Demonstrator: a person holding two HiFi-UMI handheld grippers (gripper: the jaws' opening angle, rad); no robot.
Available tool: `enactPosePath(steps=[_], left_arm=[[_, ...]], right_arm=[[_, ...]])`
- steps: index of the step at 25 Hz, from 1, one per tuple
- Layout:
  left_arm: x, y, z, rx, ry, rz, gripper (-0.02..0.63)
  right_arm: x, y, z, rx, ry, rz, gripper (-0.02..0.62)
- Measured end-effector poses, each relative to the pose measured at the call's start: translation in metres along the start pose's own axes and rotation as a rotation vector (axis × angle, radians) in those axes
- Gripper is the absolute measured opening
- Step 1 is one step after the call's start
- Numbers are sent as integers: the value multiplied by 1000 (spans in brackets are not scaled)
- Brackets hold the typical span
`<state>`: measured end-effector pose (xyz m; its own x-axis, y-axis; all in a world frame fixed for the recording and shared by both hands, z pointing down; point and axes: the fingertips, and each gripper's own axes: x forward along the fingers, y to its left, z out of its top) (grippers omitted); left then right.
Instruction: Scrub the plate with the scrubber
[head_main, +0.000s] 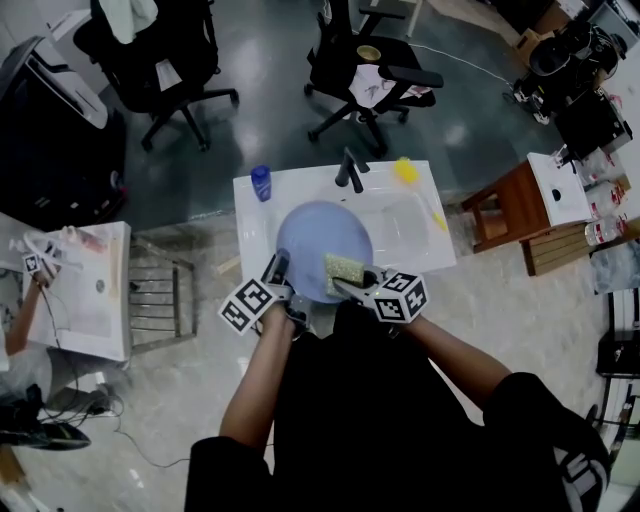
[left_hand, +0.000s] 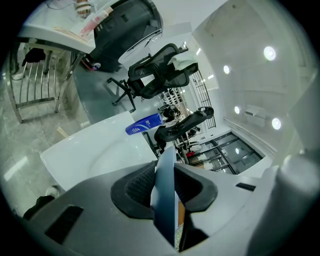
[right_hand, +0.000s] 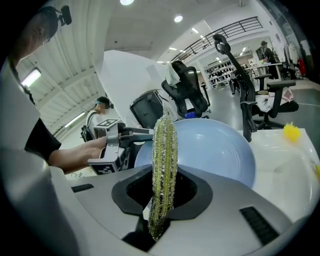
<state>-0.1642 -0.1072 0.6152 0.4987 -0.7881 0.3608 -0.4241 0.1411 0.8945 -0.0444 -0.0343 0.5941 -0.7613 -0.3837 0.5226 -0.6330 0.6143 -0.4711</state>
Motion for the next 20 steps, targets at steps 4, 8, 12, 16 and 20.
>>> enactPosePath(steps=[4, 8, 12, 16, 20], left_arm=[[-5, 2, -4, -19, 0, -8, 94], [-9, 4, -5, -26, -5, -4, 94], [-11, 4, -4, -18, -11, -7, 94], [-13, -1, -7, 7, -12, -23, 94], [-15, -3, -15, 15, -3, -26, 91]], right_arm=[[6, 7, 1, 24, -5, 30, 55], [9, 12, 3, 40, -4, 56, 55], [11, 17, 4, 48, -3, 79, 55], [13, 22, 6, 53, -6, 100, 55], [16, 31, 11, 55, -20, 132, 55]])
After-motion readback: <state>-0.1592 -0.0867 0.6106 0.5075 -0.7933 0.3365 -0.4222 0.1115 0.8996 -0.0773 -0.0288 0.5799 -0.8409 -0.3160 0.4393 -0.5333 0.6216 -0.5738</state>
